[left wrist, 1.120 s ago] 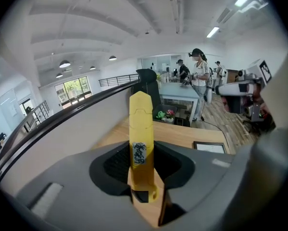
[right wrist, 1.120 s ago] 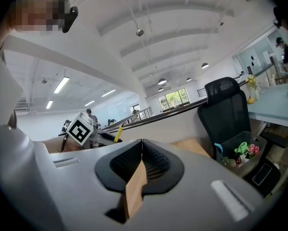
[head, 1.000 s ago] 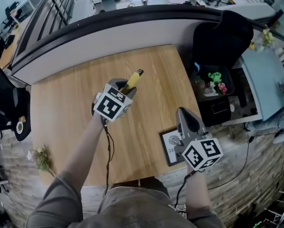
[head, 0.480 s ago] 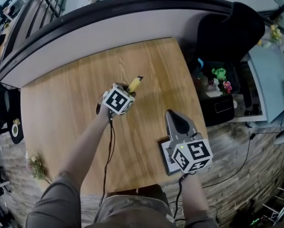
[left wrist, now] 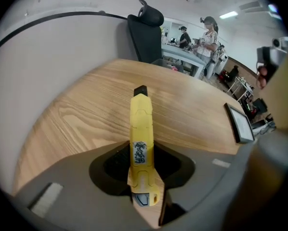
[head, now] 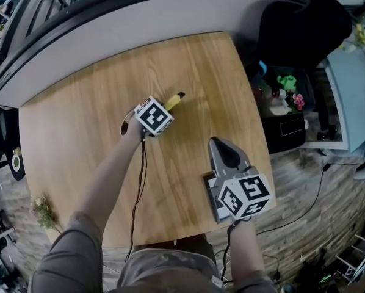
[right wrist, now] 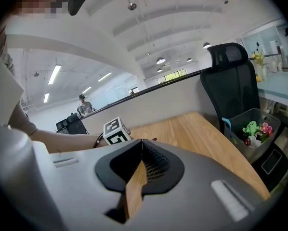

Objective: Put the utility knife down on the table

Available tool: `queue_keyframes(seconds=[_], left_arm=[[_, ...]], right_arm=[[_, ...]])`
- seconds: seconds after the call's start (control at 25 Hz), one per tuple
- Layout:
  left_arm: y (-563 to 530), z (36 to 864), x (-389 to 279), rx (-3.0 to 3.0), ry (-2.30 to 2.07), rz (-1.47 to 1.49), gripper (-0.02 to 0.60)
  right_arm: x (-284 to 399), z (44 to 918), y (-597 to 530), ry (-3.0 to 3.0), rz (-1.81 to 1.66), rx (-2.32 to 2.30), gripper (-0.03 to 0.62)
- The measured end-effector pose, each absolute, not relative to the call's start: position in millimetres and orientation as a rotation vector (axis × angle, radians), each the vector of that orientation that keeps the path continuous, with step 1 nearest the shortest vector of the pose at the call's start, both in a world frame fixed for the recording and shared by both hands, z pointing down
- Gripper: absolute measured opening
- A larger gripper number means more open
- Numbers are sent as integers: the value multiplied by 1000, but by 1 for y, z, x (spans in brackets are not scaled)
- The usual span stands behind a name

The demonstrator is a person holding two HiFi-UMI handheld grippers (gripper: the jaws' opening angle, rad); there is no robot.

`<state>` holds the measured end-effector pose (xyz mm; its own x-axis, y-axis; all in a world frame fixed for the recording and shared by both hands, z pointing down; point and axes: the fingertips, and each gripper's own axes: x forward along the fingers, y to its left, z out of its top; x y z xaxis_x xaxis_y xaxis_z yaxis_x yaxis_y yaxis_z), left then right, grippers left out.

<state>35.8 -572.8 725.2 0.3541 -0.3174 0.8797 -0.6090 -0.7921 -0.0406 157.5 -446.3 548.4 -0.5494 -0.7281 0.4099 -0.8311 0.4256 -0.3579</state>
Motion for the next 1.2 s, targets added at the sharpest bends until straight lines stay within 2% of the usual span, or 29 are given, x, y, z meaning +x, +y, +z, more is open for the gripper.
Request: queue_keyframes(seconds=[0.56, 0.72, 1.04, 1.2], left_arm=[[-573, 727, 38, 2287, -807, 1404, 119], [-524, 743, 38, 2035, -537, 1498, 119], [-538, 745, 35, 1996, -393, 1837, 120], [-542, 748, 38, 2015, -393, 1895, 123]], right_arm=[[160, 552, -435, -2468, 856, 1389, 11], [164, 554, -432, -2463, 864, 1387, 11], [171, 552, -424, -2457, 873, 1392, 11], [182, 555, -424, -2444, 886, 1418, 11]])
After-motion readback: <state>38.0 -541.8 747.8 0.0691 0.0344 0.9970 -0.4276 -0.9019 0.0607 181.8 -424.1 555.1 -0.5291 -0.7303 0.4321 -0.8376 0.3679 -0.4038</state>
